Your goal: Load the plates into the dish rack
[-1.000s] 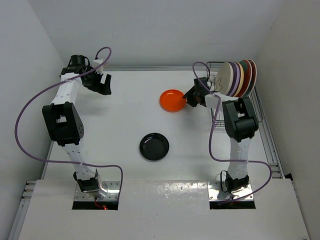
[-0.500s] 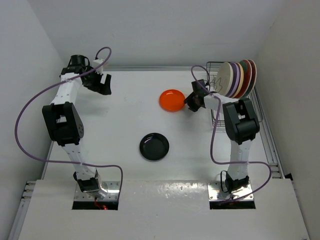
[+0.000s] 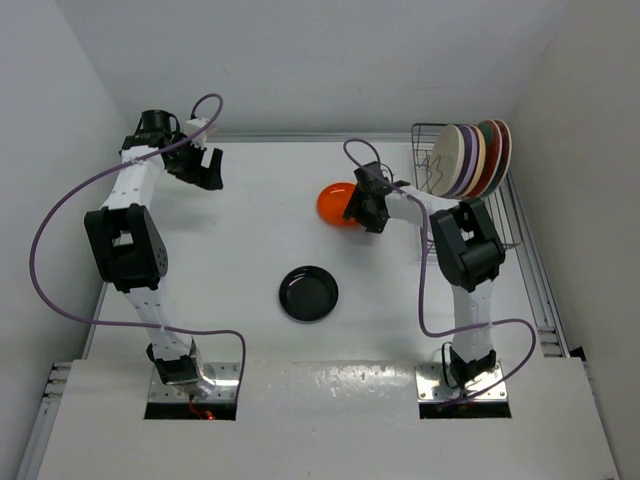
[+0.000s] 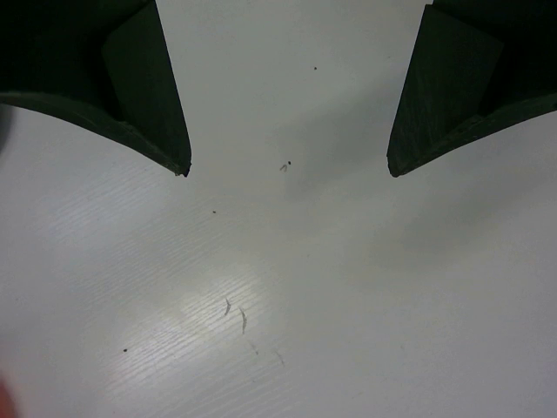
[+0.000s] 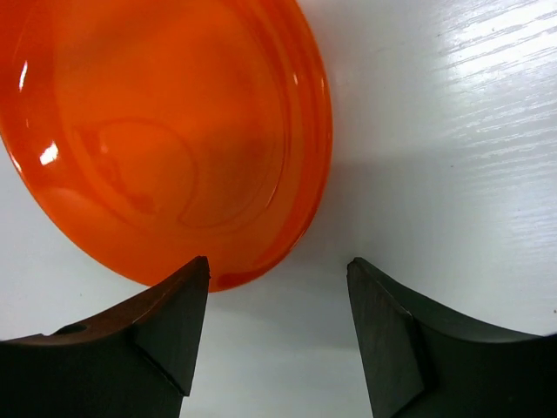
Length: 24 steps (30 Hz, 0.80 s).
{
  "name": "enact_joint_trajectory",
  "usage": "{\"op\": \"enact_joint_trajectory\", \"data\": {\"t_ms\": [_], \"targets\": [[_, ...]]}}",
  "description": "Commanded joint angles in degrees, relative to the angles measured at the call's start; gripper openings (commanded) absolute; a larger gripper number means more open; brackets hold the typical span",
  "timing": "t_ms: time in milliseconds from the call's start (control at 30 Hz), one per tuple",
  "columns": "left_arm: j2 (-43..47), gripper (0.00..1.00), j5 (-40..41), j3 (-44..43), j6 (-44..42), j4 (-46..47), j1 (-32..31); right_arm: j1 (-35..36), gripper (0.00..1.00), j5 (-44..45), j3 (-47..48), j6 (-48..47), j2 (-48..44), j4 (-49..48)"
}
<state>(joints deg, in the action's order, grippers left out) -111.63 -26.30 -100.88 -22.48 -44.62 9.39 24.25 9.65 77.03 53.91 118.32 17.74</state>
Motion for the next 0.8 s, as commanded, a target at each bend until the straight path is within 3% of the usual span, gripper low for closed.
{"op": "enact_joint_trajectory", "data": {"t_ms": [0,333,567,767], "targets": [[3.27,1.00,-0.85,-0.98,-0.90,-0.20,0.37,-1.49,0.65,-2.97,1.88,0.05,5.24,7.04],[3.79,1.00,-0.33,-0.46,-0.90,-0.20,0.37,-3.95,0.60,-4.72,6.11,5.94,11.14,9.60],[3.79,1.00,-0.33,-0.46,-0.90,-0.20,0.37,-4.47,0.00,-6.05,6.64,5.42,12.02,10.39],[3.79,1.00,-0.33,-0.46,-0.90,-0.20,0.37,-4.39,0.00,-4.82,4.53,2.52,9.39,8.03]]}}
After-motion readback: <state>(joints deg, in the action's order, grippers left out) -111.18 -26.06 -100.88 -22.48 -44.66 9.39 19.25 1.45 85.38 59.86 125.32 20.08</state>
